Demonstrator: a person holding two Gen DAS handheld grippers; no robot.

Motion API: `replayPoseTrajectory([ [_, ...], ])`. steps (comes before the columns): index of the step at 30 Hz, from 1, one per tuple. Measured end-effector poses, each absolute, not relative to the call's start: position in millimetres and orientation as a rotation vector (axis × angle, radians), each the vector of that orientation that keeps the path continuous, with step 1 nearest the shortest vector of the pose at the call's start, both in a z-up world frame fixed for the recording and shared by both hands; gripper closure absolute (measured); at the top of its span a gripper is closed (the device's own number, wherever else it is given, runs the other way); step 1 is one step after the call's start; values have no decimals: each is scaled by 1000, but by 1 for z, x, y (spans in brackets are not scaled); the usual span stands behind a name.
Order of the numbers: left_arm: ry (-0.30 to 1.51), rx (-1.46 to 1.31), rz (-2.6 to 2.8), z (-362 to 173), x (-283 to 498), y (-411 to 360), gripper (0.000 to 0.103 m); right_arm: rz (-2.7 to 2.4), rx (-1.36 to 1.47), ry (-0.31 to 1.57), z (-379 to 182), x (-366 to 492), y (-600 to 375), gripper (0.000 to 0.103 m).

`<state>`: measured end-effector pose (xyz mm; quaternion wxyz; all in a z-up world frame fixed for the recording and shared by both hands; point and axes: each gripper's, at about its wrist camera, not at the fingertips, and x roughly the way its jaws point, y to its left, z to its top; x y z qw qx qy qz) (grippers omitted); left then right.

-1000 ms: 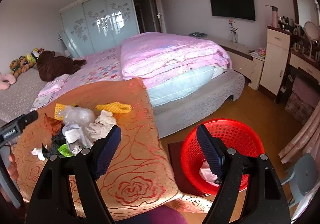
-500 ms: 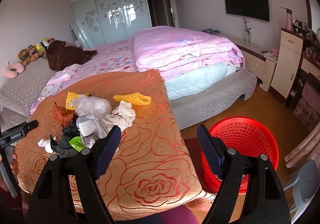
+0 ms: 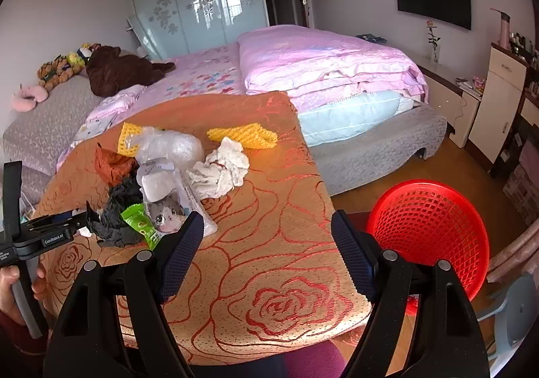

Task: Collect trash
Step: 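Grasp a white tissue with the left gripper while the right gripper approaches the cat-printed wipes pack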

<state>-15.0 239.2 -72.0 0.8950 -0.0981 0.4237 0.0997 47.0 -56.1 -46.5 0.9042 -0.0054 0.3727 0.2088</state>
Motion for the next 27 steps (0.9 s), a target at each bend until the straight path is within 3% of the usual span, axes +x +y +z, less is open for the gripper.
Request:
replayPoseTrajectory([
  [9, 865, -215, 193, -70, -20, 239, 72, 485, -21, 804, -54, 56, -33, 28],
  [27, 810, -267, 214, -48, -26, 257, 72, 657, -94, 796, -62, 64, 28, 28],
])
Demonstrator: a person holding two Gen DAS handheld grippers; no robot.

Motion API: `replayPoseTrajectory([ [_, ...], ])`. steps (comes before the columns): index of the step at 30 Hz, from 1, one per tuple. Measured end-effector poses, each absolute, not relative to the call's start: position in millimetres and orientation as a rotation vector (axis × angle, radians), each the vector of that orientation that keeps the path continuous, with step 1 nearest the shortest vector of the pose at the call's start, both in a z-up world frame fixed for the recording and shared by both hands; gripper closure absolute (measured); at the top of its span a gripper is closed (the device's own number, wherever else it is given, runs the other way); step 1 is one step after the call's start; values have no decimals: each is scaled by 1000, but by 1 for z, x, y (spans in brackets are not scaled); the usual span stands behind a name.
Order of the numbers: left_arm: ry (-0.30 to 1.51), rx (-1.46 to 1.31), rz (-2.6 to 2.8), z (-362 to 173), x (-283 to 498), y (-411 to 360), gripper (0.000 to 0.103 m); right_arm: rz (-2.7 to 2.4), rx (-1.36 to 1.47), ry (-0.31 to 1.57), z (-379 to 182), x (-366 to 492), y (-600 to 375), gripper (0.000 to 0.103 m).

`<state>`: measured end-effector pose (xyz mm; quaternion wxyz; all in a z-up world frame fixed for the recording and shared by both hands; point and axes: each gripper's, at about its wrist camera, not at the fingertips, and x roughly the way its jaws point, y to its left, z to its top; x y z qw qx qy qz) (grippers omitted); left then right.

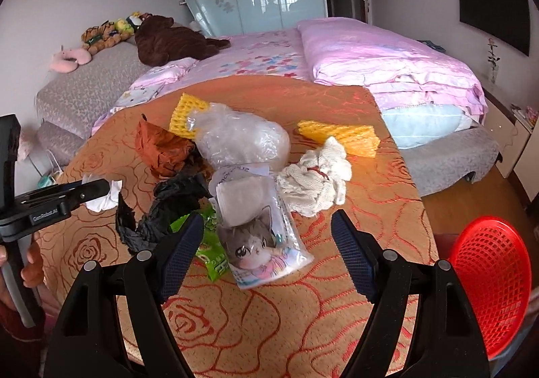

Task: Collect trash
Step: 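Grasp a white tissue with the left gripper while the right gripper approaches the cat-printed wipes pack, then grasp the cat-printed wipes pack with the right gripper and lift it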

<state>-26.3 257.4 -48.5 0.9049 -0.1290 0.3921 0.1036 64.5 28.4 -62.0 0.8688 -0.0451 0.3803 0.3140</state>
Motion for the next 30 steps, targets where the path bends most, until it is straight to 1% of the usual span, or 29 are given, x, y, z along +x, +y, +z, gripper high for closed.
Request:
replayPoseTrajectory([
  [2, 810, -266, 214, -49, -26, 258, 72, 655, -92, 807, -65, 67, 30, 29],
  [4, 814, -271, 212, -50, -26, 259, 72, 662, -89, 825, -69, 72, 31, 35],
  [8, 819, -272, 209, -53, -25, 259, 72, 692, -67, 858, -76, 76, 34, 44],
  [10, 820, -272, 209, -53, -25, 258, 72, 699, -62, 867, -77, 78, 35, 54],
  [11, 823, -273, 209, -54, -25, 258, 72, 698, -61, 868, -77, 77, 34, 55],
  [13, 827, -276, 210, -54, -24, 257, 72, 705, -62, 863, -76, 77, 35, 62],
  [18, 820, -265, 211, -52, -24, 251, 72, 704, -67, 843, -70, 71, 30, 66],
  [30, 748, -242, 238, -32, -30, 241, 72, 610, -59, 750, -44, 61, 0, 67],
])
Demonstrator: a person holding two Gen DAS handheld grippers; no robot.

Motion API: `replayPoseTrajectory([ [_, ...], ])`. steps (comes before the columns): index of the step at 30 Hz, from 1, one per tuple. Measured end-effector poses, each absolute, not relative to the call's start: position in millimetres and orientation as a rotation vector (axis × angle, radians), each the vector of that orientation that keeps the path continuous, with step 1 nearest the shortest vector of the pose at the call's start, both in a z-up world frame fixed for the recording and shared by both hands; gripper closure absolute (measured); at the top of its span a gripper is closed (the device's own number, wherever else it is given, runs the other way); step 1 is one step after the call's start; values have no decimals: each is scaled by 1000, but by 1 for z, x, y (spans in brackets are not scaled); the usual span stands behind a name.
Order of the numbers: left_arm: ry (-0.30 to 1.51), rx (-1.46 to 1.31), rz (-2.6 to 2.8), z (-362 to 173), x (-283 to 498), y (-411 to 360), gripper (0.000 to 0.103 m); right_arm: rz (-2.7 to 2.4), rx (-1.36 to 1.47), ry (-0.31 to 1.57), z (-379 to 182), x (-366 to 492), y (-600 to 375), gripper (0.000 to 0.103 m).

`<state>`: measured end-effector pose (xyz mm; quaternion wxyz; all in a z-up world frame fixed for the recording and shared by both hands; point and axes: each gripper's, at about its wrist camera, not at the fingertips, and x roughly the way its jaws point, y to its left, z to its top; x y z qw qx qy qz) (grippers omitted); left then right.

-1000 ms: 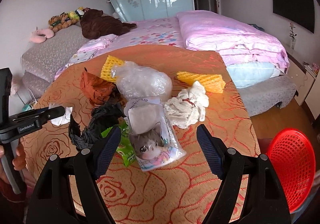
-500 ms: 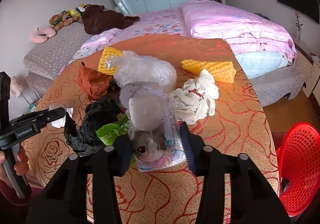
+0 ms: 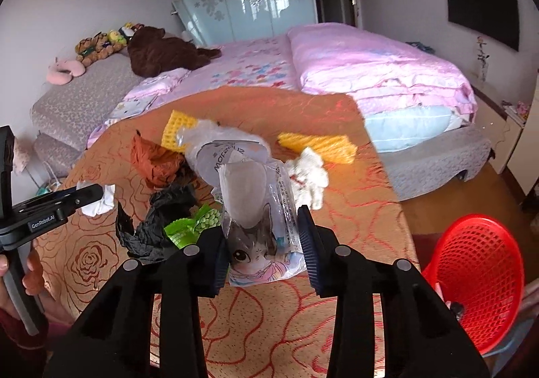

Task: Collect trash
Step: 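Grasp the cat-printed wipes pack with the right gripper and lift it, then carry tissue and wipes pack over the red basket and release both inside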

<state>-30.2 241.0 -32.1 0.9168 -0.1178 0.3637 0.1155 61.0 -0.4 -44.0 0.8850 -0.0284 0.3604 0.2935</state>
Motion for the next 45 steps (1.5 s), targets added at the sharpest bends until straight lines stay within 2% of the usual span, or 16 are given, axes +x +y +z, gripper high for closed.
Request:
replayPoseTrajectory([
  [16, 611, -202, 231, 4, -38, 219, 72, 496, -77, 661, -14, 53, -19, 67],
  [45, 567, -94, 11, 40, 17, 122, 72, 303, 3, 575, 24, 56, -101, 67],
])
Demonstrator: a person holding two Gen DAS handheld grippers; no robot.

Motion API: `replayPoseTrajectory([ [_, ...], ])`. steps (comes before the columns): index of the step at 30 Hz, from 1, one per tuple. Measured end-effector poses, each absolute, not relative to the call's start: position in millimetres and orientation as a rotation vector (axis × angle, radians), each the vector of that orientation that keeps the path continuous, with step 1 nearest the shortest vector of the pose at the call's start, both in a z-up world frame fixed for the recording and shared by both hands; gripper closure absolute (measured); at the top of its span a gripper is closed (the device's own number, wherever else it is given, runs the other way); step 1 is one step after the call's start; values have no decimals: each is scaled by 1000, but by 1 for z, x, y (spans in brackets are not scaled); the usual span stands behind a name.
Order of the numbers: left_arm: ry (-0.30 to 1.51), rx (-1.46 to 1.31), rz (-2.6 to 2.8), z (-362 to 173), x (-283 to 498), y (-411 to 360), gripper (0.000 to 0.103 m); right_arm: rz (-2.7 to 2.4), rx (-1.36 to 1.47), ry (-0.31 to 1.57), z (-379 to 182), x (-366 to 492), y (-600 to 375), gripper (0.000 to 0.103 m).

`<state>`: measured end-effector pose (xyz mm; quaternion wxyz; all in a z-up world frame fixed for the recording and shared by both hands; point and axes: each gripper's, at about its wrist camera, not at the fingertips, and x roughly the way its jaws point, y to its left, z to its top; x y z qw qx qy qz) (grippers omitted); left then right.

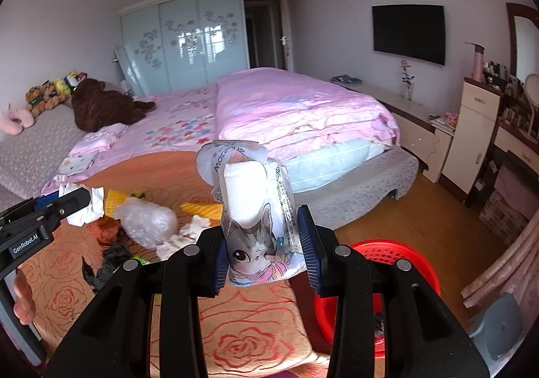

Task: Collect trash
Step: 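Carry tissue and wipes pack over the red basket and release both inside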

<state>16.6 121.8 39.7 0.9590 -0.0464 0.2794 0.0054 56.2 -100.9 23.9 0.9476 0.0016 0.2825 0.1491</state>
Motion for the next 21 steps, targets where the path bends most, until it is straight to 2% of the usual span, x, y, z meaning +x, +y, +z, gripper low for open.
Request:
replayPoseTrajectory([
  [21, 609, -33, -172, 35, 64, 27, 72, 88, 99, 590, 12, 64, -191, 67],
])
